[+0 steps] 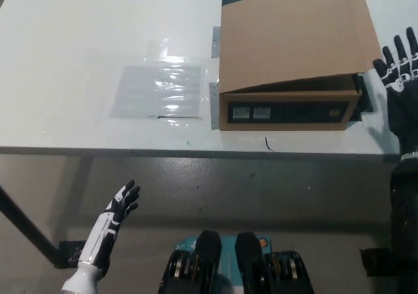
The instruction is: A small storage box is placed at the center of the table and the robot uses its right hand to slide under its lid and push it upwards to open it
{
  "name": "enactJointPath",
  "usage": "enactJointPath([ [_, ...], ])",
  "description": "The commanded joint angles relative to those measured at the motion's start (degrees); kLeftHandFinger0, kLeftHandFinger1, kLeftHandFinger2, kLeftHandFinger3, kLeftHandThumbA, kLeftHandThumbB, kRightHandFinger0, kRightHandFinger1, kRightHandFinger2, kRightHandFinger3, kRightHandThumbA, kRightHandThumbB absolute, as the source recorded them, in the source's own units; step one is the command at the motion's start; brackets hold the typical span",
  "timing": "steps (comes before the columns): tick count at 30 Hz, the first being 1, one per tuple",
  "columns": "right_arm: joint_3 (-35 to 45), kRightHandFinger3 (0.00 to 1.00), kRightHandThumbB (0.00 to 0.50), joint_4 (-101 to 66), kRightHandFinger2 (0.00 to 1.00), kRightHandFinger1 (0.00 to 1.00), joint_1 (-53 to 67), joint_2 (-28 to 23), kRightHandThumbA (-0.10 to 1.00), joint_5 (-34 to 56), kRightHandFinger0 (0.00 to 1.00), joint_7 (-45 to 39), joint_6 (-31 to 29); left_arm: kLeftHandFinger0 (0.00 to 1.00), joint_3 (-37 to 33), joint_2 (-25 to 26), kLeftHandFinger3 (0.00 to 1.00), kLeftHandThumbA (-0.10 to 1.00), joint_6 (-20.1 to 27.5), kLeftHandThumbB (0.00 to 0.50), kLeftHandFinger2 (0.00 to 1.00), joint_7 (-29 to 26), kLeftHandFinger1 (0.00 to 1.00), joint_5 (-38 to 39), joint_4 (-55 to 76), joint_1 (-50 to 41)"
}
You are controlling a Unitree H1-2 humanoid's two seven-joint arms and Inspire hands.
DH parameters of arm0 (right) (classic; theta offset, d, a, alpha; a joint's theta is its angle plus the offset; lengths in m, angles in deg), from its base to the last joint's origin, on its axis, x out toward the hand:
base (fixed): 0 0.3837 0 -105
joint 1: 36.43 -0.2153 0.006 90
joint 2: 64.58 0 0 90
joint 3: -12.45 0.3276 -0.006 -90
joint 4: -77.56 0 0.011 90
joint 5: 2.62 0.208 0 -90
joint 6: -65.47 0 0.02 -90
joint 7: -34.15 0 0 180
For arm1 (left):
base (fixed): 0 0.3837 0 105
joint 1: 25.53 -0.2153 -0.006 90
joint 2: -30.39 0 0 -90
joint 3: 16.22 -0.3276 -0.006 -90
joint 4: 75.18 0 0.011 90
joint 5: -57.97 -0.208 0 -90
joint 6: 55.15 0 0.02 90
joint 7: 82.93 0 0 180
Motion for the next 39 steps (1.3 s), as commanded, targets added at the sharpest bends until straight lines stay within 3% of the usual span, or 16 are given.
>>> enactJointPath([
  [1, -0.9, 1.0, 0.295, 0.1, 1.0, 1.0, -2.1, 0.4, 1.0, 0.1, 1.0, -2.3, -0.1, 1.0, 0.1, 0.9, 1.0, 1.0, 2.1, 0.5, 1.0, 1.0, 1.0, -0.2, 0.5, 0.5],
  [39, -1.7, 1.0, 0.289, 1.8, 1.0, 1.0, -4.8, 3.8, 1.0, 1.6, 1.0, -3.3, 2.8, 1.0, 0.1, 0.9, 1.0, 1.0, 2.1, 0.5, 1.0, 1.0, 1.0, 0.0, 0.7, 1.0],
])
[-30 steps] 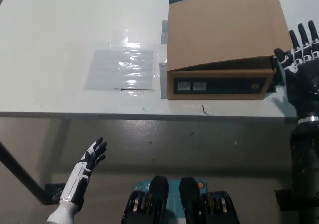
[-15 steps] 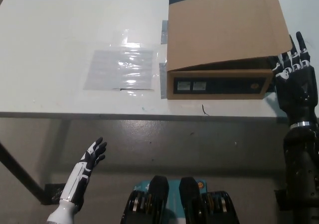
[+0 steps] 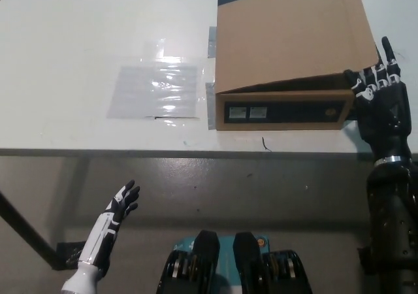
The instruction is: A small storage box is placed at the center of the table and the robot uses its right hand to slide under its lid and push it upwards to open it
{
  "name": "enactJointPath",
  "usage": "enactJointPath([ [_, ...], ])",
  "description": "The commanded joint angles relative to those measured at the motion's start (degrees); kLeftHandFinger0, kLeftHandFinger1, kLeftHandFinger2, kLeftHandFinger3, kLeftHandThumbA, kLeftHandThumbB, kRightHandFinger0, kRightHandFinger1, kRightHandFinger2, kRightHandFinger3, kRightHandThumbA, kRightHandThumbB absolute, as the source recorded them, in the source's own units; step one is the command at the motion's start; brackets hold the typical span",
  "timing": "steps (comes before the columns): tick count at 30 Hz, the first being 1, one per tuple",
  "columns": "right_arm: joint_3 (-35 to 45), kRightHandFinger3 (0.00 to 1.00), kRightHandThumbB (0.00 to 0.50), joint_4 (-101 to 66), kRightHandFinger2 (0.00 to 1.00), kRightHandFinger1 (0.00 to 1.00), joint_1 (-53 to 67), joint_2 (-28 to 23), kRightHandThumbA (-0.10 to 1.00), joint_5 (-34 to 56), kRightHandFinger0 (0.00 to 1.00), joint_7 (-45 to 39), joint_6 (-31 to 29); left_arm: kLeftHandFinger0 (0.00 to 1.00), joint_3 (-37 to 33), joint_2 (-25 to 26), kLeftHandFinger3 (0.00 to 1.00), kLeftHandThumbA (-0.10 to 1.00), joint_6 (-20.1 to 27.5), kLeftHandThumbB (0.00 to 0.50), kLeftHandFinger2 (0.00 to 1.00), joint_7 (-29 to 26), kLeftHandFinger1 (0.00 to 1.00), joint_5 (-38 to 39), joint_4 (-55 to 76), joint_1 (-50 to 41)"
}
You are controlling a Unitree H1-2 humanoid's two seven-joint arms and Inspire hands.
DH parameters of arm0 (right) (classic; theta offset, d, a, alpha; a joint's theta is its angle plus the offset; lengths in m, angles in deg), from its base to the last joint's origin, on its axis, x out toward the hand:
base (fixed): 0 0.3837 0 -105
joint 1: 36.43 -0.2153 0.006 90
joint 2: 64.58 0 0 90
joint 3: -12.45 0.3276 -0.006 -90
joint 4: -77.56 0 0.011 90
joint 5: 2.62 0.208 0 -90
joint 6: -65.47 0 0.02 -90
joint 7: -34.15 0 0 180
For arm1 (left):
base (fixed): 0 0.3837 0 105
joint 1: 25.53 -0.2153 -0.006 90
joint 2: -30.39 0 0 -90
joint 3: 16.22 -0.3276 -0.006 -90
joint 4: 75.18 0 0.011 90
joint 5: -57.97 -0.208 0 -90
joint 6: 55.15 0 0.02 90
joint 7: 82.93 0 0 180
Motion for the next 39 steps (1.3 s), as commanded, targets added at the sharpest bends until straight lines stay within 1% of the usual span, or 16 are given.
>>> enactJointPath([
  [1, -1.1, 1.0, 0.291, -2.7, 1.0, 1.0, -4.0, 1.1, 1.0, 0.0, 1.0, -0.4, 1.0, 1.0, 0.2, 0.9, 1.0, 1.0, 2.1, 0.5, 1.0, 0.9, 1.0, -0.2, 0.8, 1.0],
  [6, -1.0, 1.0, 0.3, -3.3, 1.0, 1.0, -4.6, 2.0, 1.0, 0.2, 1.0, 0.2, 1.9, 1.0, 0.1, 0.9, 1.0, 1.0, 2.1, 0.5, 1.0, 1.1, 1.0, -0.1, 0.8, 1.0],
  [7, -1.3, 1.0, 0.29, -3.2, 1.0, 1.0, -5.0, 2.1, 1.0, -0.5, 1.0, 0.5, 1.8, 1.0, 0.2, 1.0, 1.0, 1.0, 2.1, 0.5, 1.0, 1.0, 1.0, -0.2, 0.9, 1.1],
  [12, -1.9, 1.0, 0.282, -3.1, 1.0, 1.0, -5.3, 3.4, 1.0, -2.0, 1.0, 1.7, 2.1, 1.0, 0.2, 1.0, 1.0, 1.0, 2.1, 0.5, 1.0, 1.0, 1.0, -0.2, 0.9, 1.1],
  [17, -2.9, 1.0, 0.295, -1.6, 1.0, 1.0, -5.7, 4.2, 1.0, -2.5, 1.0, 0.1, 1.0, 1.0, 0.2, 1.1, 1.0, 1.0, 2.1, 0.5, 1.0, 1.2, 1.0, 0.0, 1.1, 1.2],
  [22, -3.6, 1.0, 0.316, -0.8, 1.0, 1.0, -6.6, 5.1, 1.0, -3.1, 1.0, 0.3, 0.5, 1.0, 0.2, 1.2, 1.0, 1.0, 2.1, 0.5, 1.0, 1.0, 1.0, -0.3, 0.9, 1.2],
  [27, -4.6, 1.0, 0.303, -0.9, 1.0, 1.0, -7.5, 5.9, 1.0, -2.8, 1.0, -0.6, 1.5, 1.0, 0.2, 1.2, 1.0, 1.0, 2.1, 0.5, 1.0, 1.2, 1.0, 0.0, 0.8, 1.5],
  [30, -5.8, 1.0, 0.317, -0.7, 1.0, 1.0, -8.6, 6.6, 1.0, -4.6, 1.0, 0.4, 1.4, 1.0, 0.2, 1.2, 1.0, 1.0, 2.1, 0.5, 1.0, 1.3, 1.0, 0.0, 0.9, 1.6],
  [31, -6.5, 1.0, 0.305, -0.7, 1.0, 1.0, -8.8, 6.7, 1.0, -5.4, 1.0, 0.2, 1.3, 1.0, 0.1, 1.2, 1.0, 1.0, 2.1, 0.5, 1.0, 1.2, 1.0, -0.1, 0.9, 1.5],
  [32, -7.0, 1.0, 0.304, -0.6, 1.0, 1.0, -9.0, 6.8, 1.0, -5.9, 1.0, 0.1, 1.2, 1.0, 0.0, 1.2, 1.0, 1.0, 2.1, 0.5, 1.0, 1.2, 1.0, -0.2, 0.9, 1.6],
  [35, -8.2, 1.0, 0.317, -0.7, 1.0, 1.0, -9.9, 7.5, 1.0, -6.4, 1.0, 0.7, 1.7, 1.0, 0.0, 1.3, 1.0, 1.0, 2.1, 0.5, 1.0, 1.2, 1.0, -0.5, 0.9, 1.8],
  [39, -9.9, 1.0, 0.297, -1.3, 1.0, 1.0, -10.8, 8.8, 1.0, -8.5, 1.0, 1.8, 2.1, 1.0, 0.0, 1.3, 1.0, 1.0, 2.1, 0.5, 1.0, 1.4, 1.0, 0.0, 0.8, 2.0],
])
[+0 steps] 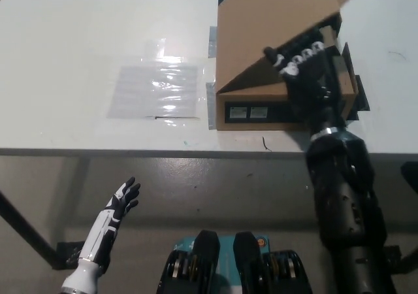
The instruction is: A small storage box is placed at the center of the table and the robot uses its right hand to slide under its lid and push it upwards to open it
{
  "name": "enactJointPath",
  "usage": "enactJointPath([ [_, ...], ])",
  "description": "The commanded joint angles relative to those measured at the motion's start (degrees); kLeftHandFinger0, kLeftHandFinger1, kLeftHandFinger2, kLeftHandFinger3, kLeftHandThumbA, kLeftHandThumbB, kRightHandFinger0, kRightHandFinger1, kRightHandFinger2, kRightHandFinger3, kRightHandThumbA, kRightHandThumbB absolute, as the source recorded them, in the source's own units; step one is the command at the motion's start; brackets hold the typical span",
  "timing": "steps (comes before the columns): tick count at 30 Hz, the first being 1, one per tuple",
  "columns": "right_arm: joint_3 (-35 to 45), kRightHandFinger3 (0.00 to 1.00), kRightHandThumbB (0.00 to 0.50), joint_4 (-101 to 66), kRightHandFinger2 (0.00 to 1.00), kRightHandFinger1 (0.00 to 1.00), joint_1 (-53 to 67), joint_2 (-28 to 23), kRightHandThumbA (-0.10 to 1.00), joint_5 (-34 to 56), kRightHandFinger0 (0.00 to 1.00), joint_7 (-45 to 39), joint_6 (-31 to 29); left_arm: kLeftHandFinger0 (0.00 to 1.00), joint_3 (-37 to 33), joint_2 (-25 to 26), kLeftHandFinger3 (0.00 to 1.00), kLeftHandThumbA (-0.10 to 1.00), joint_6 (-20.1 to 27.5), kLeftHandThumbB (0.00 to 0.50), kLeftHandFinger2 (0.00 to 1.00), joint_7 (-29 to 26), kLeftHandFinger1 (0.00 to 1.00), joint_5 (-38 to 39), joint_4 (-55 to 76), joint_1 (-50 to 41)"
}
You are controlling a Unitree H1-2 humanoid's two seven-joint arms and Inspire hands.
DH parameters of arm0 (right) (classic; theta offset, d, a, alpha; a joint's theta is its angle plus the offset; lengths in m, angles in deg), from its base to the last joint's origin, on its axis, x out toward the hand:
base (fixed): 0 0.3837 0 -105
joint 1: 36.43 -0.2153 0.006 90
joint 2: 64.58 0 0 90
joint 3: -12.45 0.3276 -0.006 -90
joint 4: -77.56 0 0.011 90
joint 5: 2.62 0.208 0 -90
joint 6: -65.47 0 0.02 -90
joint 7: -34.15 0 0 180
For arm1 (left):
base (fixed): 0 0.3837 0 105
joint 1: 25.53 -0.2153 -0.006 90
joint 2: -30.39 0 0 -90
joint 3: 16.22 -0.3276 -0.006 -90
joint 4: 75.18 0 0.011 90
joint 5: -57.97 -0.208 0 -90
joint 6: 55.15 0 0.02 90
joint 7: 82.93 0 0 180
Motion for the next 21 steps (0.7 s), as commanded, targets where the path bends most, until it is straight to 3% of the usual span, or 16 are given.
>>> enactJointPath([
  [1, -2.6, 1.0, 0.289, -1.3, 1.0, 1.0, -4.4, 1.5, 1.0, -3.9, 1.0, 0.2, 0.1, 1.0, 0.0, 1.3, 1.0, 1.0, 2.1, 0.5, 1.0, 1.4, 1.0, -0.1, 1.0, 1.3],
  [8, -5.4, 1.0, 0.314, 0.1, 1.0, 1.0, -6.9, 3.7, 1.0, -6.9, 1.0, 1.4, 1.2, 1.0, 0.1, 1.3, 1.0, 1.0, 2.1, 0.5, 1.0, 1.2, 1.0, -0.4, 0.8, 1.6],
  [11, -6.7, 1.0, 0.284, 1.1, 1.0, 1.0, -7.5, 4.3, 1.0, -8.0, 1.0, 0.6, 0.9, 1.0, 0.0, 1.3, 1.0, 1.0, 1.4, 0.5, 1.0, 1.0, 1.0, -0.7, 1.4, 1.5],
  [21, -11.9, 1.0, 0.287, 5.1, 1.0, 1.0, -8.7, 6.4, 1.0, -14.0, 1.0, 0.4, 0.1, 1.0, -0.1, 1.6, 1.0, 1.0, 1.5, 0.5, 1.0, 1.3, 1.0, -0.6, 1.5, 2.4],
])
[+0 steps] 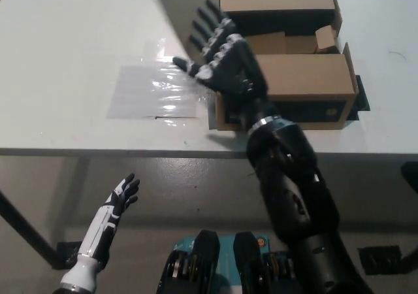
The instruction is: A small storage box is placed at the center of the table and the robot uses its right hand to slide under its lid and push it upwards to open it
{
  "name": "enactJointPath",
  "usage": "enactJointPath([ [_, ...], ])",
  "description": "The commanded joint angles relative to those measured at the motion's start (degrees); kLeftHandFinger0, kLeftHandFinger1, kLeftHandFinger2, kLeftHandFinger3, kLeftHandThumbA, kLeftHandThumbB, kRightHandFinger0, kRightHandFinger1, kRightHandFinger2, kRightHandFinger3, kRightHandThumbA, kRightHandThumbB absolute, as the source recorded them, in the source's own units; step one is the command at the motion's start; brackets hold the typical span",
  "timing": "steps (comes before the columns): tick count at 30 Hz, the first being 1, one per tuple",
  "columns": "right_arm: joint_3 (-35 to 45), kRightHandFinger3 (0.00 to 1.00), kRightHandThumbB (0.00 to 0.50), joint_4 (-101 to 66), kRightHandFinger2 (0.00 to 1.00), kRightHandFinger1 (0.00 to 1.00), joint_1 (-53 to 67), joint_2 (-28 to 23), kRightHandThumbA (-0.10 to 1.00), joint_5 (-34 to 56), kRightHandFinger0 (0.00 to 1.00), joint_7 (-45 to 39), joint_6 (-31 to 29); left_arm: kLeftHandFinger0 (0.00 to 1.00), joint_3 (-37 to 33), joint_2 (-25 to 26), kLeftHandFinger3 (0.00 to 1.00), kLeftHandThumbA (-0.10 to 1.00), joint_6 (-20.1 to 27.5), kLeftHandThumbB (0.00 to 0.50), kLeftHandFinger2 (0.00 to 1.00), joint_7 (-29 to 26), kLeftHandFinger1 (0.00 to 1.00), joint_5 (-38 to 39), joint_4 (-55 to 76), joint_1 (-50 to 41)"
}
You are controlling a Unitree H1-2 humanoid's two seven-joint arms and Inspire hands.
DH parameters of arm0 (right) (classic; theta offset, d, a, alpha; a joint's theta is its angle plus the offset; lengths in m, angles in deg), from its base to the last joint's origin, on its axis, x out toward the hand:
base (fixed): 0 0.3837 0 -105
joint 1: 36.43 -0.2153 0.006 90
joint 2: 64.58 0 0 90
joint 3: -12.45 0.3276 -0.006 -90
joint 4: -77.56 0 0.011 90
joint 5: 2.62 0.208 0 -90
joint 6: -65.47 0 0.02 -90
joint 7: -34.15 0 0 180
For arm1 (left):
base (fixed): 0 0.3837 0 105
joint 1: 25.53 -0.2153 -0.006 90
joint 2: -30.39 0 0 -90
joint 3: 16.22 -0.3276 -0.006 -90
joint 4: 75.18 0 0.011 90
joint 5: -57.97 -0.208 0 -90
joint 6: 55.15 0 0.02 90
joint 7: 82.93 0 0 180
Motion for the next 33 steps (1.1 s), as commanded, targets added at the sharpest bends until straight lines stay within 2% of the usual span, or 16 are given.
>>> enactJointPath([
  [1, -3.0, 1.0, 0.28, 1.7, 1.0, 1.0, -4.1, 1.9, 1.0, -5.0, 1.0, -0.8, -1.5, 1.0, -0.1, 1.2, 1.0, 1.0, 1.4, 0.5, 1.0, 1.2, 1.0, -0.5, 1.3, 1.5],
  [7, -4.8, 1.0, 0.276, 6.9, 1.0, 1.0, -4.7, 3.0, 1.0, -7.2, 1.0, -1.1, -3.5, 1.0, -0.3, 1.4, 1.0, 1.0, 1.0, 0.5, 1.0, 1.0, 1.0, -1.2, 1.7, 1.8],
  [13, -5.8, 1.0, 0.336, 12.4, 1.0, 1.0, -4.4, 3.0, 1.0, -9.8, 1.0, -0.9, -3.0, 1.0, -0.3, 1.5, 1.0, 1.0, 1.1, 0.5, 1.0, 1.1, 1.0, -1.3, 1.6, 1.9],
  [16, -5.0, 1.0, 0.331, 15.2, 1.0, 1.0, -4.7, 2.7, 1.0, -9.4, 1.0, -1.3, -3.5, 1.0, -0.3, 1.5, 1.0, 1.0, 0.7, 0.5, 1.0, 1.0, 1.0, -1.5, 1.7, 2.3],
  [20, -4.1, 1.0, 0.288, 18.5, 1.0, 1.0, -4.7, 2.2, 1.0, -9.4, 1.0, -1.7, -6.8, 1.0, -0.3, 1.7, 1.0, 1.0, 0.2, 0.5, 1.0, 1.8, 1.0, -0.6, 1.8, 2.7],
  [24, -3.4, 1.0, 0.283, 20.7, 1.0, 1.0, -4.8, 1.9, 1.0, -9.4, 1.0, -2.0, -8.4, 1.0, -0.2, 1.7, 1.0, 1.0, 0.3, 0.5, 1.0, 2.1, 1.0, -0.6, 1.9, 2.7],
  [25, -3.5, 1.0, 0.307, 18.7, 1.0, 1.0, -4.5, 1.5, 1.0, -9.7, 1.0, -2.2, -7.3, 1.0, -0.2, 1.6, 1.0, 1.0, 0.0, 0.5, 1.0, 2.0, 1.0, -0.8, 2.0, 2.6],
  [28, -3.6, 1.0, 0.335, 12.8, 1.0, 1.0, -4.2, 1.6, 1.0, -9.8, 1.0, -1.8, -5.3, 1.0, -0.2, 1.6, 1.0, 1.0, 0.5, 0.5, 1.0, 2.1, 1.0, -0.8, 1.8, 2.6],
  [32, -3.3, 1.0, 0.306, 3.9, 1.0, 1.0, -4.7, 1.9, 1.0, -8.3, 1.0, -2.4, -2.5, 1.0, -0.2, 1.6, 1.0, 1.0, -0.2, 0.5, 1.0, 2.0, 1.0, -1.4, 1.9, 2.6],
  [33, -3.5, 1.0, 0.313, 0.7, 1.0, 1.0, -4.6, 1.8, 1.0, -8.2, 1.0, -2.6, -1.8, 1.0, -0.3, 1.6, 1.0, 1.0, 0.2, 0.5, 1.0, 1.8, 1.0, -1.9, 1.8, 2.6],
])
